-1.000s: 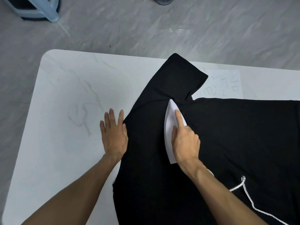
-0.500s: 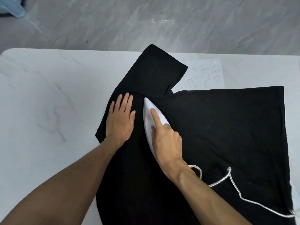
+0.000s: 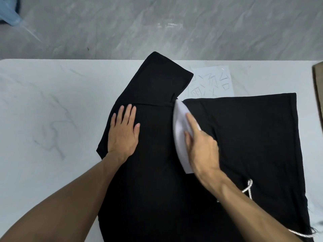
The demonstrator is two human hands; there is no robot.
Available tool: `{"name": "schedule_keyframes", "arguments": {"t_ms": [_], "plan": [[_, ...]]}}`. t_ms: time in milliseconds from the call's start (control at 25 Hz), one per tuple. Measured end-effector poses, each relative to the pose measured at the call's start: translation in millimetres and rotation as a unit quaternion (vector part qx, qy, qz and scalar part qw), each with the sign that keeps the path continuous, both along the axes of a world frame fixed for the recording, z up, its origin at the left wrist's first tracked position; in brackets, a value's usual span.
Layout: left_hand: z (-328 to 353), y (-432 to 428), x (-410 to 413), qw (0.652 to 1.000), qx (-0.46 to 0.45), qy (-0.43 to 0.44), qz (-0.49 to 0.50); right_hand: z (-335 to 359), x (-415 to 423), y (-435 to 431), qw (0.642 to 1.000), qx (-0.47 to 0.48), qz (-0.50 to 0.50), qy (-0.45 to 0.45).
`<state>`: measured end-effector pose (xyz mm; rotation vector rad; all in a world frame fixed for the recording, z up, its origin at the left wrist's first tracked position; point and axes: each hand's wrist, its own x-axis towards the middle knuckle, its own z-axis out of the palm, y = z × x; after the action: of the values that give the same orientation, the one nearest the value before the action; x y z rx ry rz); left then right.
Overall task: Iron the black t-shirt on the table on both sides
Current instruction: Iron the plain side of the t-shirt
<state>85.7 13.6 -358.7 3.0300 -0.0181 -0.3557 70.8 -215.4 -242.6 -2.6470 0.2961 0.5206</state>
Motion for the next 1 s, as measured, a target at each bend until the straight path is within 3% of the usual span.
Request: {"name": "schedule_keyframes", "arguments": {"t_ms": [160,600,800,920,1000], "plan": [[0,-1,-1,1.000,0.008,0.000,0.005,-11,-6,41,0.992,-0.047,0.118,0.027],[-2,-4,0,1.000,0.006,-0.006,0.006,-10,18,-62,0.997,-0.055,-0.046,-0.010],[11,-28,1,0.998,-0.020,-0.043,0.042,-3,10,-33,1.000,0.005,0.005,-0.021],[13,-85,6,0.992,-0.099,-0.075,0.035,-12,11,-11,0.999,-0.021,0.045,0.002],[7,-111,9,0.993,-0.092,-0.057,0.047,-18,10,-10,0.997,-0.046,0.061,0.007]]}}
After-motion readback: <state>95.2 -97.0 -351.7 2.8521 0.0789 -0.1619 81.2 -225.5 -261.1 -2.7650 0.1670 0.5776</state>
